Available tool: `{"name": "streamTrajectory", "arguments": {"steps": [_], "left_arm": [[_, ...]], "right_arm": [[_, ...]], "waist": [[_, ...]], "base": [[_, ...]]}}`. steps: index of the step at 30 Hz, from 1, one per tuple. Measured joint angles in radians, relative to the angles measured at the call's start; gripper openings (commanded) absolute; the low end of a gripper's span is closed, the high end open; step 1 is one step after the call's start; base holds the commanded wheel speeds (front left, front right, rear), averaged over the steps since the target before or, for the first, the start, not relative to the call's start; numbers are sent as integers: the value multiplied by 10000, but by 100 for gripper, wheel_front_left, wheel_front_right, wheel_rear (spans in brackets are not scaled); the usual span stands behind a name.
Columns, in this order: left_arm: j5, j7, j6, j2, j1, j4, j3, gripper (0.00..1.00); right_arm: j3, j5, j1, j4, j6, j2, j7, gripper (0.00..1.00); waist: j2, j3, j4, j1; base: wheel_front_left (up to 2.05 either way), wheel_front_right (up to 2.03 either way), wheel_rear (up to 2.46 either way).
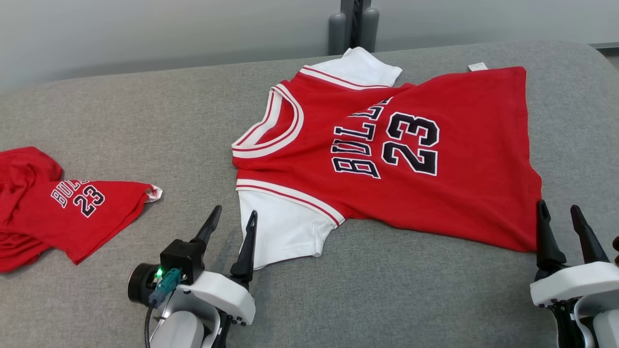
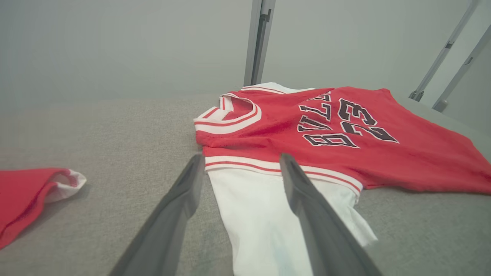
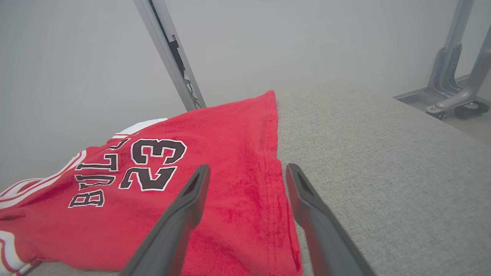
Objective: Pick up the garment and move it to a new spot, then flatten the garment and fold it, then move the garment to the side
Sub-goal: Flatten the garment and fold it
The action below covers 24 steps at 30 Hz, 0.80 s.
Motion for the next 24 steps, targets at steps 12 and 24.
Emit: {"name": "streamTrajectory", "arguments": {"steps": [12, 24], "left_arm": [[-274, 426, -38, 2, -90, 1722, -431, 100], [-27, 782, 113, 48, -548, 2568, -1007, 100]], "right_arm": [[109, -107, 43, -144, 0, 151, -75, 100], [111, -186, 35, -104, 0, 151, -98, 100]], "waist": [[0, 62, 111, 0], [0, 145, -160, 0]], "base": [[0, 0, 0], [0, 0, 0]]}}
